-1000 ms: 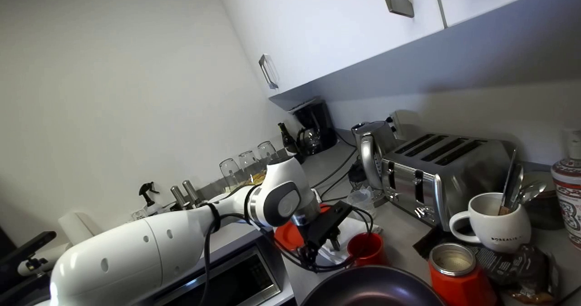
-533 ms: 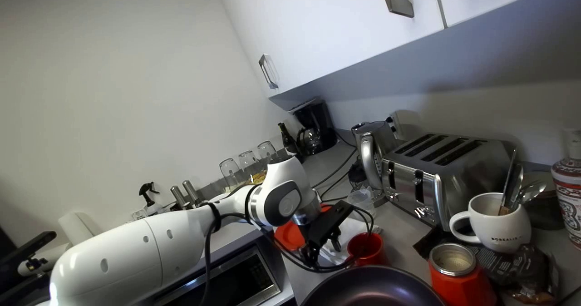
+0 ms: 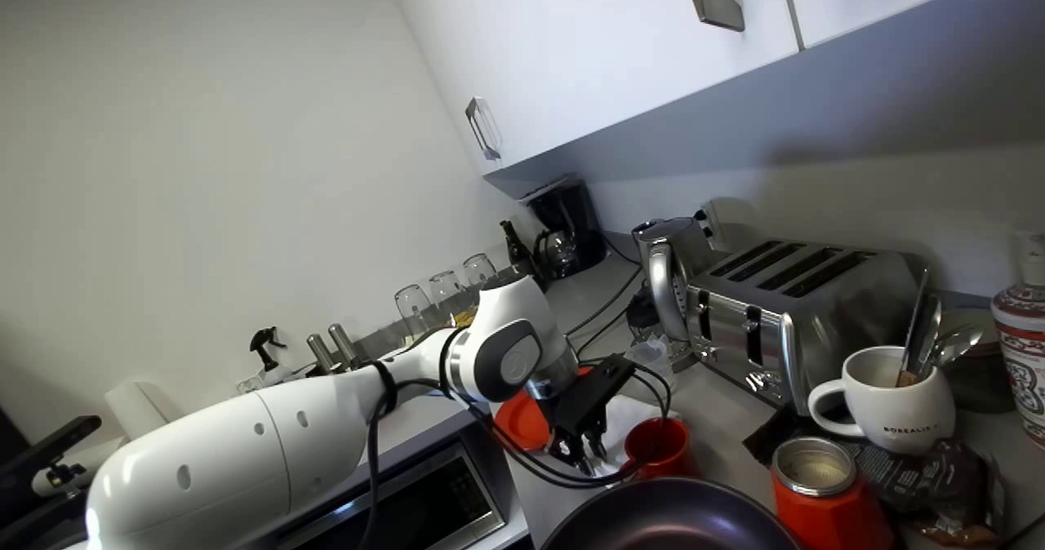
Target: Wipe the pan with a towel
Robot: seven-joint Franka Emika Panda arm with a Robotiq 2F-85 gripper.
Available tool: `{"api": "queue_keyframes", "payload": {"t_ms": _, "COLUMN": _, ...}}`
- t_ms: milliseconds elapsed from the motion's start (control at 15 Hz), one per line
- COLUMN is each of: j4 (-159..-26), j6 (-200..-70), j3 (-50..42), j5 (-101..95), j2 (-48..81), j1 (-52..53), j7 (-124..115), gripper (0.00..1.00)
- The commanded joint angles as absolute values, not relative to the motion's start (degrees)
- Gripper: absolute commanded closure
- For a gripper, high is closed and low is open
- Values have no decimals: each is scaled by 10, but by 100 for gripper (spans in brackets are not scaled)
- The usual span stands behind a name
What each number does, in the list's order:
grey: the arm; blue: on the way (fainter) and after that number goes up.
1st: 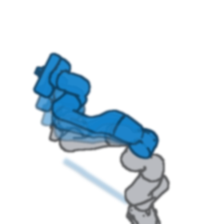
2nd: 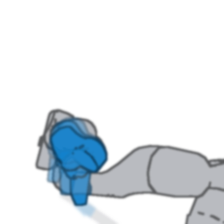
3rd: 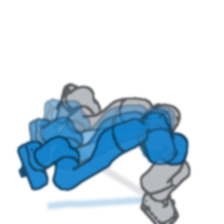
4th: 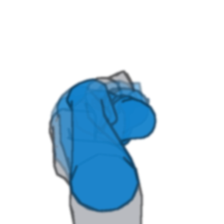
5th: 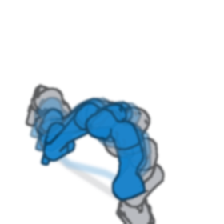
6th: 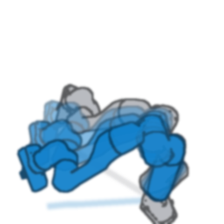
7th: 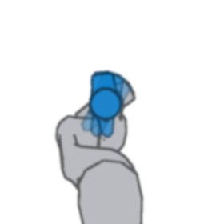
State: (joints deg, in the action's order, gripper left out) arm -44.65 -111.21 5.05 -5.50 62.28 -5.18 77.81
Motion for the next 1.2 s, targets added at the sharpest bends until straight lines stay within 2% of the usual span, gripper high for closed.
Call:
{"api": "queue_keyframes", "payload": {"t_ms": 0, "j4": -434, "j6": -1113, "j3": 51, "j5": -53, "j2": 626, "j1": -52, "j7": 776, "gripper": 93}}
{"api": "queue_keyframes", "payload": {"t_ms": 67, "j4": -435, "j6": -1114, "j3": 52, "j5": -53, "j2": 625, "j1": -52, "j7": 777, "gripper": 95}}
{"api": "queue_keyframes", "payload": {"t_ms": 200, "j4": -436, "j6": -1119, "j3": 52, "j5": -53, "j2": 620, "j1": -51, "j7": 777, "gripper": 92}}
{"api": "queue_keyframes", "payload": {"t_ms": 1133, "j4": -475, "j6": -1184, "j3": 71, "j5": -51, "j2": 533, "j1": -50, "j7": 771, "gripper": 92}}
